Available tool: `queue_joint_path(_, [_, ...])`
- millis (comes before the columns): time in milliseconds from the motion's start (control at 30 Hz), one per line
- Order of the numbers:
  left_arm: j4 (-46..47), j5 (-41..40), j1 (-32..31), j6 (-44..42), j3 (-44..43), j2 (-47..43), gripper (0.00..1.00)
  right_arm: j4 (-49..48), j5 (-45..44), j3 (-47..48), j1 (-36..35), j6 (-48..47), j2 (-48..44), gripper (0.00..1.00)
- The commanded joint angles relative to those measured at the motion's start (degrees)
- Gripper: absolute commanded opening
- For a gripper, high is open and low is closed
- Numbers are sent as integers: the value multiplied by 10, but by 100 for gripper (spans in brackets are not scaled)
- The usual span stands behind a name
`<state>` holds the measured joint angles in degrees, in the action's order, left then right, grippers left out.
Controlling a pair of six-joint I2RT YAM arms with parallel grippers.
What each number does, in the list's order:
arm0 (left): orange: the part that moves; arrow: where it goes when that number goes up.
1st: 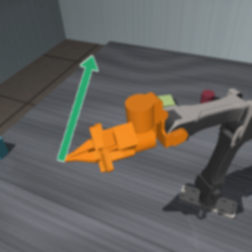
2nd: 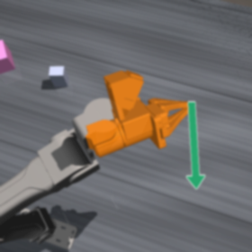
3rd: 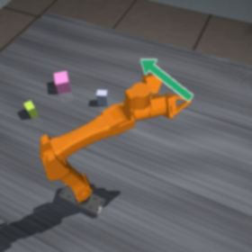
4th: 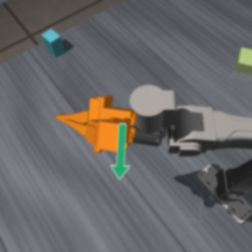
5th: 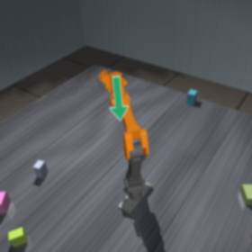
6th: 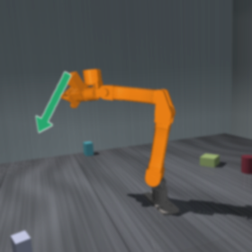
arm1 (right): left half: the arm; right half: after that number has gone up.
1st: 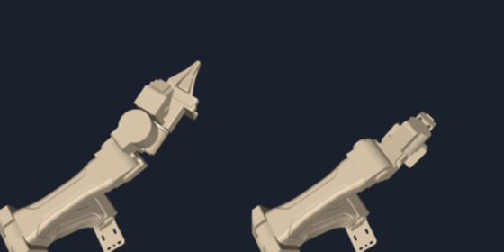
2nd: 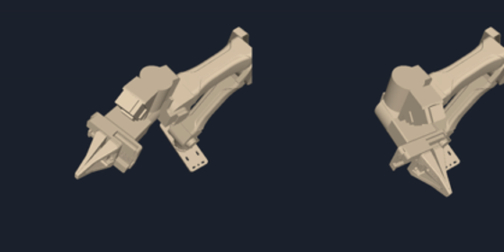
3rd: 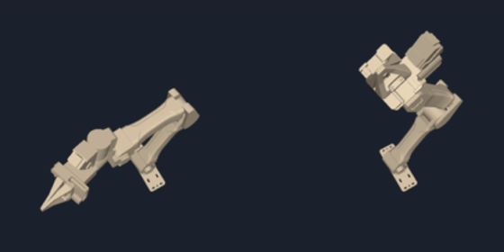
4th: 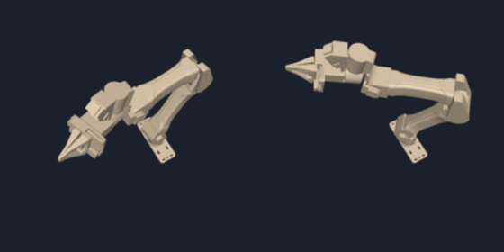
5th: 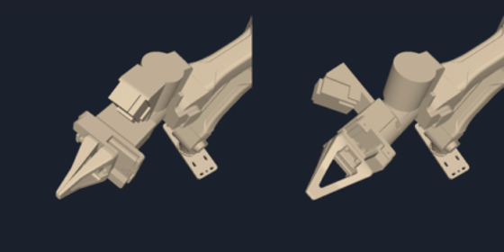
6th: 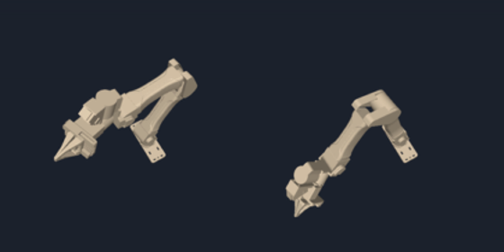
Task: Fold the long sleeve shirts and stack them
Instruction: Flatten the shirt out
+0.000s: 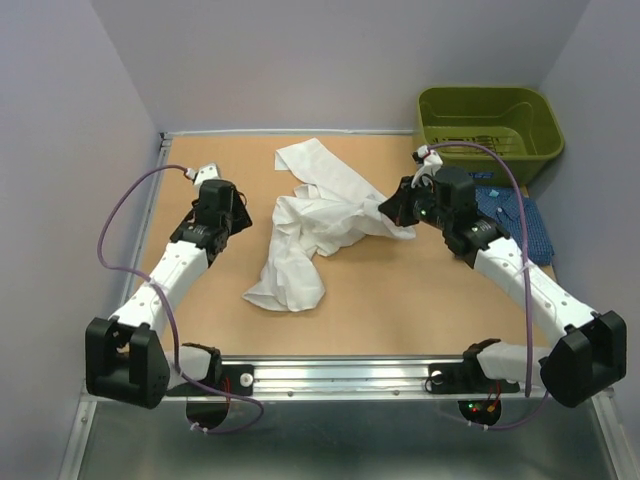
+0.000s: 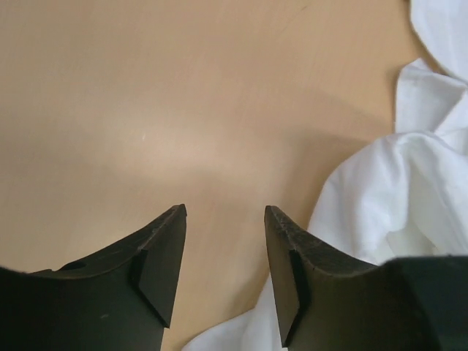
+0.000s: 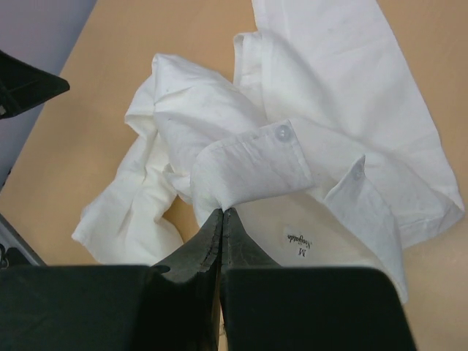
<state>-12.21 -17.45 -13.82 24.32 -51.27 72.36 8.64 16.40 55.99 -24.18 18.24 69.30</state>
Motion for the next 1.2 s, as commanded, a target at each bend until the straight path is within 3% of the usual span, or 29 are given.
queue_joint_path(0, [-11, 127, -8, 40, 12, -77, 63, 27, -38, 41, -2, 9, 10, 1])
queue_joint_path(100, [-10, 163, -55, 78, 63, -126, 68, 28, -42, 43, -2, 11, 21, 1])
queue_joint_path(167, [-16, 167, -124, 99, 86, -139, 70, 27, -41, 45, -2, 12, 25, 1])
queue_joint_path(300, [-50, 123, -189, 129, 107, -136, 72, 26, -38, 45, -2, 14, 29, 1])
queue_joint_path(500, [-41, 119, -200, 149, 138, -142, 71, 28, -44, 40, -2, 14, 23, 1])
queue_joint_path(700, [-39, 112, -226, 153, 130, -108, 63, 27, -45, 37, -2, 17, 26, 0])
queue_joint_path(900, [-41, 102, -230, 155, 134, -98, 47, 28, -56, 35, -2, 15, 22, 1])
queue_joint_path(967, [-52, 92, -230, 157, 129, -101, 30, 28, -57, 37, -2, 14, 22, 0])
queue_joint_path(1000, [-67, 69, -230, 157, 118, -107, 15, 28, -61, 39, -2, 14, 20, 1])
queue_joint_path(1033, [-77, 52, -230, 155, 108, -114, 8, 29, -66, 41, -2, 12, 17, 0])
queue_joint_path(1100, [-104, -20, -229, 147, 82, -137, 0, 32, -79, 49, -2, 5, 13, 0])
queue_joint_path(1167, [-148, -74, -226, 126, 29, -155, 0, 38, -108, 68, -2, -10, 4, 0])
